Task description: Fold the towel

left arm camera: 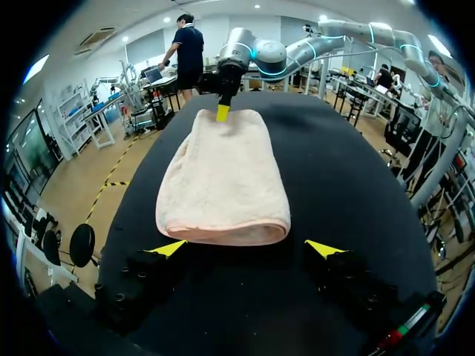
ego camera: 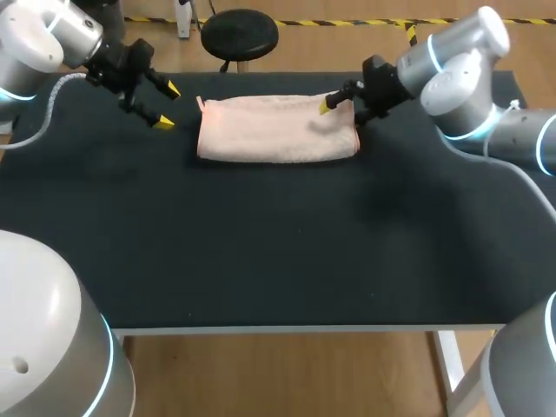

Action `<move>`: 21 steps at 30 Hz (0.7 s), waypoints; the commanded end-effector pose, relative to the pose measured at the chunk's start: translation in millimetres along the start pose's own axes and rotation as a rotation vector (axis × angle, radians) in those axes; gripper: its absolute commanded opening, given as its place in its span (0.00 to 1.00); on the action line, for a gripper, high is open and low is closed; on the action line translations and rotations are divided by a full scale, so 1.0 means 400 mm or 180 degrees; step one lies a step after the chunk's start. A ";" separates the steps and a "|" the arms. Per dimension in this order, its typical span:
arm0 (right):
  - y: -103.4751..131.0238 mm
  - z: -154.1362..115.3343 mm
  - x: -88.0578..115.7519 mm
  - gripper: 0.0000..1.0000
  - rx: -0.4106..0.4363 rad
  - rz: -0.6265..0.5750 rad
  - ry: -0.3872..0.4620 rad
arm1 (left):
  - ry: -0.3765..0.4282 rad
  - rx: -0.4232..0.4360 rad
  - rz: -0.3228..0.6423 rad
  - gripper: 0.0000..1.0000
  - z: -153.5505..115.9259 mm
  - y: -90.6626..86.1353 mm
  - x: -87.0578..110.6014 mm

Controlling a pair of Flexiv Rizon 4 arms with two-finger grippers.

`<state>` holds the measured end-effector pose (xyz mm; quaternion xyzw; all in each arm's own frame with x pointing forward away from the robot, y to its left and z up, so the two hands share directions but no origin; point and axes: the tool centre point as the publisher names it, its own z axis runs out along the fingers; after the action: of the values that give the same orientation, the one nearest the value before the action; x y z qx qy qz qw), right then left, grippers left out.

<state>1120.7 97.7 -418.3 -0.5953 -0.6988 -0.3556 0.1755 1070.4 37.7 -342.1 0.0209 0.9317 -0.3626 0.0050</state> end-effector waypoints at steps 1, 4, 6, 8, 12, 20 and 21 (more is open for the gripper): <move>0.010 0.016 -0.006 1.00 0.0021 -0.0004 0.0003 | -0.0006 0.0005 0.0006 1.00 0.002 0.002 0.000; 0.011 0.019 -0.007 0.47 0.0013 0.0008 -0.0017 | -0.0006 0.0005 0.0006 1.00 0.002 0.002 0.000; 0.011 0.023 -0.010 0.26 0.0012 0.0032 -0.0051 | -0.0006 0.0005 0.0006 1.00 0.002 0.002 0.000; 0.010 0.024 -0.010 0.00 0.0001 0.0047 -0.0078 | -0.0006 0.0005 0.0006 1.00 0.002 0.002 0.000; 0.012 0.023 -0.002 0.00 -0.0058 0.0063 -0.0213 | -0.0006 0.0005 0.0006 1.00 0.002 0.002 0.000; 0.042 0.021 0.045 0.00 -0.0221 0.0044 -0.0587 | -0.0006 0.0005 0.0006 1.00 0.002 0.002 0.000; 0.048 0.022 0.055 0.00 -0.0232 0.0047 -0.0613 | -0.0006 0.0005 0.0006 1.00 0.002 0.002 0.000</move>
<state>1139.1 112.5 -415.4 -0.6278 -0.6926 -0.3383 0.1080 1070.4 37.6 -342.2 0.0208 0.9317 -0.3627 0.0049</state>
